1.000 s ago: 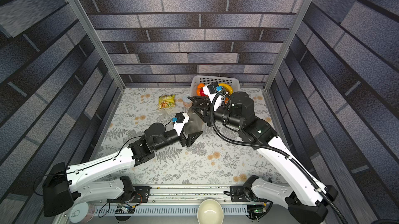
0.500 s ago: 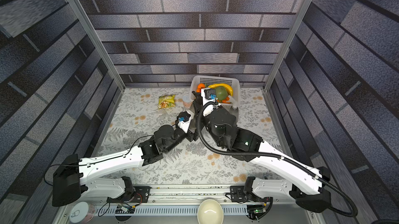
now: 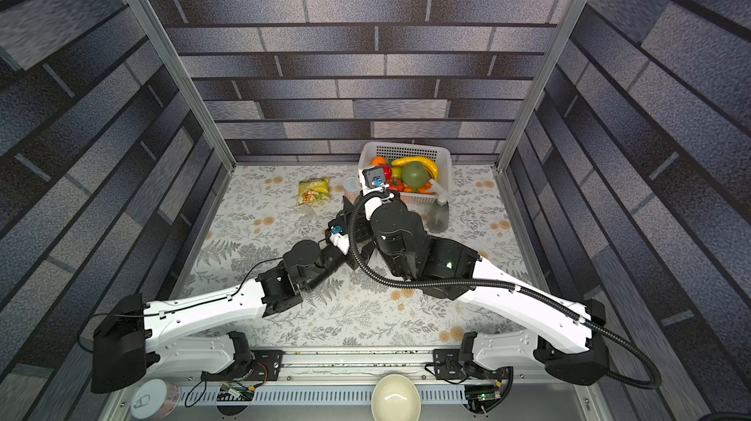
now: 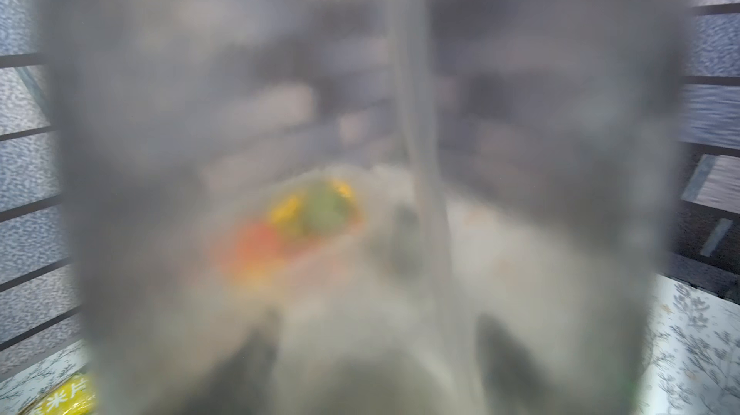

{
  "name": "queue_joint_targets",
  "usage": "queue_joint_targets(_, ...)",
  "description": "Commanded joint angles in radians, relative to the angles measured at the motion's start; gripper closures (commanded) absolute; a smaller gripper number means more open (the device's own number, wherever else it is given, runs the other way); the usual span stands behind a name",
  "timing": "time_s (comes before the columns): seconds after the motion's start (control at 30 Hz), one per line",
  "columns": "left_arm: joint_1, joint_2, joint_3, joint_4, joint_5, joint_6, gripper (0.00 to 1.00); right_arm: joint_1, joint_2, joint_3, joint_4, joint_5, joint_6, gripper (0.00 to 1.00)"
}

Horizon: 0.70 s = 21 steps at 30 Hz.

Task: Attach spray nozzles to spray bottles
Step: Screw the spray nozzle on the spray bottle.

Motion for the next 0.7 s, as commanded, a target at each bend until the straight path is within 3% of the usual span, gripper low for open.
queue_joint_targets(0.0,0.074,-0.091,-0.038,-0.018,0.198,-0.06,0.42,0.007,-0.072,0.042,-0.194,-0.226,0.012,0.2)
queue_joint_targets(0.1,0.122,-0.141,-0.054,-0.055,0.275,-0.076,0.42,0.007,-0.139,0.021,-0.218,-0.324,0.019,0.18)
queue_joint_targets(0.17,0.146,-0.173,-0.055,-0.089,0.323,-0.075,0.42,0.007,-0.179,0.015,-0.24,-0.358,0.008,0.22)
queue_joint_targets(0.3,0.182,-0.21,-0.06,-0.112,0.44,-0.098,0.42,-0.01,-0.245,-0.016,-0.242,-0.297,-0.045,0.39)
queue_joint_targets(0.37,0.19,-0.223,-0.063,-0.12,0.498,-0.106,0.42,-0.075,-0.27,-0.033,-0.232,-0.335,-0.071,0.49)
queue_joint_targets(0.5,0.194,-0.247,-0.071,-0.113,0.61,-0.144,0.42,-0.283,-0.305,-0.066,-0.168,-0.686,-0.115,0.56)
queue_joint_targets(0.67,0.189,-0.262,-0.066,-0.092,0.688,-0.208,0.42,-0.395,-0.271,-0.013,-0.158,-0.965,-0.164,0.58)
